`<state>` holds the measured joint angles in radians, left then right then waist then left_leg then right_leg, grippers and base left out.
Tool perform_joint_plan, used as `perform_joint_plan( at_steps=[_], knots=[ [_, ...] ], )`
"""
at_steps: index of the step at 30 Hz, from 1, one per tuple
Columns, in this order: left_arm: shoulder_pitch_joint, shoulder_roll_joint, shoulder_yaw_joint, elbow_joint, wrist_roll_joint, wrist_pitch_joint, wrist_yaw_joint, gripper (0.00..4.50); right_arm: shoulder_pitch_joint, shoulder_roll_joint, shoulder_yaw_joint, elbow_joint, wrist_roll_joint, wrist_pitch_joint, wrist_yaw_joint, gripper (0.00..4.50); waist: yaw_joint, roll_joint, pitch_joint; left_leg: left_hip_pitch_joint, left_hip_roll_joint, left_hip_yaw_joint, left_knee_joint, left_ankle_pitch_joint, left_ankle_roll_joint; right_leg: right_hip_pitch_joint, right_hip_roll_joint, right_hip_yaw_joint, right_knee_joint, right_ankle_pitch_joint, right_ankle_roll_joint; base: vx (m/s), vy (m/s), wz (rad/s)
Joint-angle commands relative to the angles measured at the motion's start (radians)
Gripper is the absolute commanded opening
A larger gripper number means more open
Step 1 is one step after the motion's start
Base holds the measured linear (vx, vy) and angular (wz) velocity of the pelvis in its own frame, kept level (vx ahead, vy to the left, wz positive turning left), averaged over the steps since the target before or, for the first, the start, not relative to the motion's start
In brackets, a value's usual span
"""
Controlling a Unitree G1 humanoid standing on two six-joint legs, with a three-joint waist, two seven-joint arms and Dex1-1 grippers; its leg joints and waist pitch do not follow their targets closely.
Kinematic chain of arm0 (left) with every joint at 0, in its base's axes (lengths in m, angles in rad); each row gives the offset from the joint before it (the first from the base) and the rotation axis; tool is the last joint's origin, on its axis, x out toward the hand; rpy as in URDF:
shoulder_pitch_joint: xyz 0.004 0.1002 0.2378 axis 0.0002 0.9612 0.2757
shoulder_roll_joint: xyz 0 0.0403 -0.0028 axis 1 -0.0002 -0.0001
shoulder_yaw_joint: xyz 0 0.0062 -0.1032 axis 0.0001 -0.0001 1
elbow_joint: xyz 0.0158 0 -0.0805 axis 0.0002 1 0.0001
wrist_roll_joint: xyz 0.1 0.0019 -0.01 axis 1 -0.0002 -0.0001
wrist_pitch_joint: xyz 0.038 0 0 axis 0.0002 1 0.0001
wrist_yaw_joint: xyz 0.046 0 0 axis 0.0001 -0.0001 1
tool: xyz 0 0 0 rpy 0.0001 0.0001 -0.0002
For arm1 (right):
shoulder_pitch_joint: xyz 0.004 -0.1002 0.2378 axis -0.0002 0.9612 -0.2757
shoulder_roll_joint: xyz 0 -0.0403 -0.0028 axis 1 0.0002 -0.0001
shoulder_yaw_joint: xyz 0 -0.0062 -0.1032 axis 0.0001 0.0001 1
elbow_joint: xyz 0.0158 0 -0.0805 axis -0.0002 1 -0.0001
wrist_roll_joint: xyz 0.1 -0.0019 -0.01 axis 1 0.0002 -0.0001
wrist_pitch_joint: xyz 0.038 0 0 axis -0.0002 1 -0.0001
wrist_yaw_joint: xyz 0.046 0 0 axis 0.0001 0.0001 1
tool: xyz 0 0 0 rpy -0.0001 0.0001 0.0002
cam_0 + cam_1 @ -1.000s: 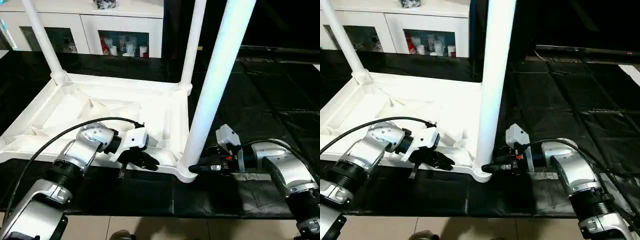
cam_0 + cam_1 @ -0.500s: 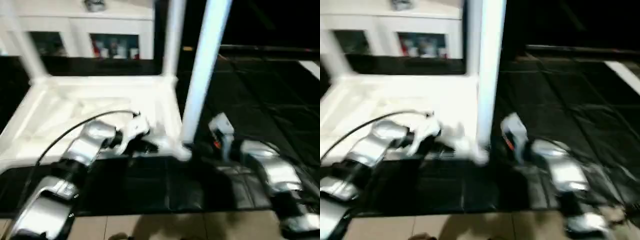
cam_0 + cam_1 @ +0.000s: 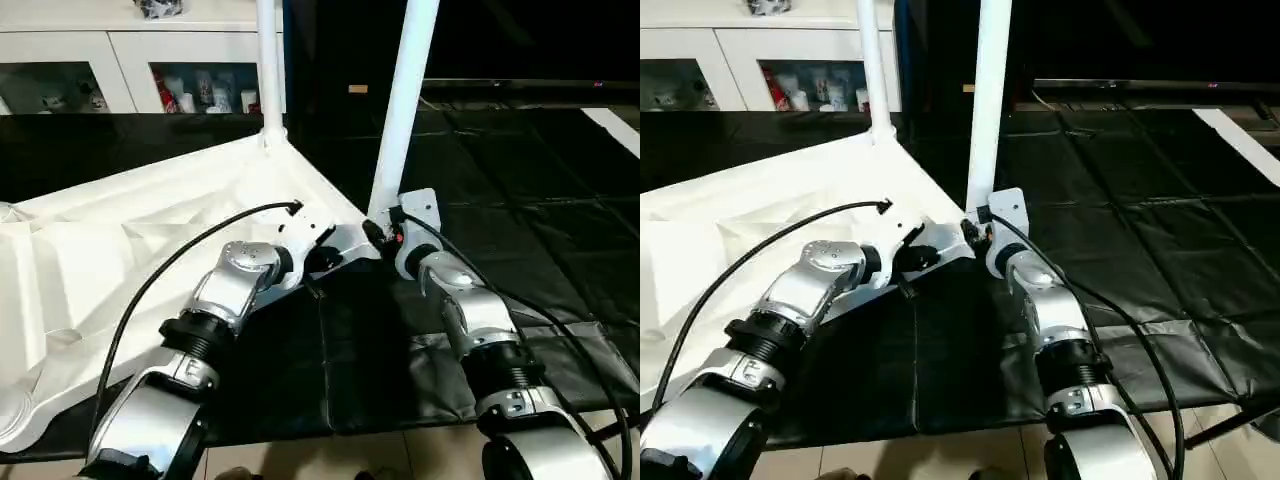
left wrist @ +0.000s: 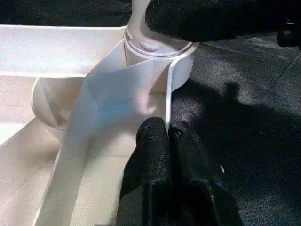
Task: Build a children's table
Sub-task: Rotate leg to tighten
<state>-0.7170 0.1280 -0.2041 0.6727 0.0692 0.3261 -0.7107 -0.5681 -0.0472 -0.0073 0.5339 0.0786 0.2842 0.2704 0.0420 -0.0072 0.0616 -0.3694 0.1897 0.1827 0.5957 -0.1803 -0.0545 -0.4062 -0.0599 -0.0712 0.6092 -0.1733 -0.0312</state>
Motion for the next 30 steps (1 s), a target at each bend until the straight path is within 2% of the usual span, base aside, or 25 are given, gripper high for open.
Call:
perform_joint_plan(
  at_steps=[1, 3, 5, 7, 8, 11, 12, 14, 15, 16, 18, 21, 23, 25, 28, 30],
  knots=[
    [-0.033, -0.014, 0.000, -0.039, -0.013, -0.023, 0.024, 0.00, 0.030, 0.010, 0.014, -0.023, 0.037, 0.030, 0.062, 2.80, 0.006, 0.000, -0.075, 0.009, 0.035, -0.015, -0.062, -0.151, 0.045, 0.064, -0.082, 0.052, -0.076, -0.181, -0.199, 0.000, 0.000, 0.00],
    [-0.031, 0.003, 0.002, -0.033, -0.010, -0.036, 0.009, 0.00, 0.052, -0.020, 0.017, -0.056, 0.046, 0.024, 0.116, 3.06, 0.006, -0.001, -0.075, 0.009, 0.034, -0.015, -0.062, -0.155, 0.043, 0.065, -0.082, 0.052, -0.077, -0.193, -0.193, 0.000, 0.000, 0.00],
    [-0.028, 0.021, 0.002, -0.028, -0.008, -0.057, -0.011, 0.00, 0.072, -0.053, 0.014, -0.091, 0.068, 0.040, 0.172, 3.14, 0.006, -0.002, -0.074, 0.007, 0.034, -0.015, -0.062, -0.160, 0.050, 0.066, -0.082, 0.052, -0.080, -0.205, -0.184, 0.000, 0.000, 0.00],
    [-0.022, 0.047, 0.001, -0.017, -0.011, -0.097, -0.050, 0.00, 0.097, -0.106, 0.003, -0.136, 0.106, 0.051, 0.256, 3.40, 0.006, -0.002, -0.075, 0.007, 0.034, -0.015, -0.060, -0.148, 0.058, 0.067, -0.081, 0.052, -0.079, -0.189, -0.187, 0.000, 0.000, 0.00],
    [-0.022, 0.047, 0.001, -0.017, -0.011, -0.097, -0.050, 0.00, 0.097, -0.106, 0.003, -0.136, 0.106, 0.051, 0.256, 3.49, 0.007, -0.002, -0.075, 0.005, 0.033, -0.016, -0.060, -0.148, 0.061, 0.068, -0.081, 0.051, -0.080, -0.189, -0.187, 0.000, 0.000, 0.00],
    [-0.005, 0.093, -0.013, -0.006, -0.013, -0.166, -0.137, 0.00, 0.130, -0.205, 0.011, -0.186, 0.129, 0.044, 0.396, 3.60, 0.010, -0.003, -0.078, 0.004, 0.035, -0.016, -0.057, -0.128, 0.073, 0.070, -0.082, 0.052, -0.074, -0.154, -0.193, 0.000, 0.000, 0.00],
    [-0.001, 0.104, -0.017, -0.005, -0.015, -0.176, -0.162, 0.00, 0.137, -0.227, 0.014, -0.199, 0.135, 0.039, 0.431, 3.77, 0.010, -0.003, -0.077, 0.004, 0.035, -0.015, -0.057, -0.126, 0.075, 0.068, -0.080, 0.051, -0.074, -0.149, -0.196, 0.000, 0.000, 0.00],
    [0.012, 0.143, -0.034, -0.006, -0.020, -0.210, -0.245, 0.00, 0.148, -0.294, 0.023, -0.218, 0.141, 0.023, 0.534, 3.96, 0.010, -0.004, -0.076, 0.004, 0.035, -0.015, -0.057, -0.141, 0.078, 0.067, -0.081, 0.050, -0.076, -0.172, -0.196, 0.000, 0.000, 0.00],
    [0.012, 0.143, -0.034, -0.006, -0.020, -0.210, -0.245, 0.00, 0.148, -0.294, 0.023, -0.218, 0.141, 0.023, 0.534, 4.00, 0.010, -0.005, -0.075, 0.005, 0.034, -0.015, -0.057, -0.152, 0.078, 0.067, -0.081, 0.049, -0.079, -0.191, -0.195, 0.000, 0.000, 0.00],
    [0.021, 0.167, -0.046, -0.014, -0.030, -0.235, -0.307, 0.00, 0.151, -0.332, 0.034, -0.220, 0.139, 0.007, 0.591, 4.06, 0.012, -0.007, -0.073, 0.007, 0.035, -0.014, -0.057, -0.167, 0.071, 0.064, -0.081, 0.049, -0.083, -0.233, -0.188, 0.000, 0.000, 0.00],
    [0.034, 0.192, -0.060, -0.033, -0.048, -0.257, -0.390, 0.00, 0.155, -0.369, 0.050, -0.230, 0.143, -0.007, 0.655, 4.06, 0.016, -0.004, -0.071, 0.010, 0.038, -0.014, -0.059, -0.173, 0.066, 0.060, -0.083, 0.051, -0.085, -0.258, -0.185, 0.000, 0.000, 0.00],
    [0.043, 0.231, -0.085, -0.048, -0.055, -0.296, -0.493, 0.00, 0.157, -0.414, 0.089, -0.241, 0.144, -0.019, 0.749, 4.32, 0.024, -0.003, -0.071, 0.012, 0.042, -0.014, -0.060, -0.181, 0.062, 0.057, -0.082, 0.051, -0.084, -0.261, -0.187, 0.000, 0.000, 0.00],
    [0.046, 0.245, -0.094, -0.053, -0.062, -0.308, -0.542, 0.00, 0.159, -0.431, 0.112, -0.249, 0.147, -0.027, 0.794, 4.41, 0.035, 0.001, -0.071, 0.016, 0.045, -0.013, -0.061, -0.182, 0.058, 0.054, -0.082, 0.051, -0.080, -0.246, -0.195, 0.000, 0.000, 0.00],
    [0.050, 0.256, -0.102, -0.065, -0.072, -0.314, -0.589, 0.00, 0.163, -0.442, 0.132, -0.264, 0.157, -0.024, 0.846, 4.41, 0.049, 0.000, -0.073, 0.016, 0.048, -0.013, -0.062, -0.183, 0.053, 0.056, -0.084, 0.051, -0.077, -0.238, -0.197, 0.000, 0.000, 0.00],
    [0.054, 0.268, -0.117, -0.085, -0.094, -0.314, -0.666, 0.00, 0.167, -0.454, 0.166, -0.286, 0.173, -0.022, 0.947, 4.41, 0.058, -0.007, -0.073, 0.013, 0.048, -0.012, -0.061, -0.175, 0.056, 0.057, -0.087, 0.051, -0.073, -0.240, -0.194, 0.000, 0.000, 0.00],
    [0.055, 0.270, -0.125, -0.087, -0.094, -0.326, -0.686, 0.00, 0.162, -0.457, 0.176, -0.281, 0.176, -0.021, 0.976, 4.41, 0.060, -0.005, -0.072, 0.015, 0.048, -0.012, -0.062, -0.179, 0.054, 0.053, -0.087, 0.051, -0.078, -0.260, -0.188, 0.000, 0.000, 0.00]
  ],
)
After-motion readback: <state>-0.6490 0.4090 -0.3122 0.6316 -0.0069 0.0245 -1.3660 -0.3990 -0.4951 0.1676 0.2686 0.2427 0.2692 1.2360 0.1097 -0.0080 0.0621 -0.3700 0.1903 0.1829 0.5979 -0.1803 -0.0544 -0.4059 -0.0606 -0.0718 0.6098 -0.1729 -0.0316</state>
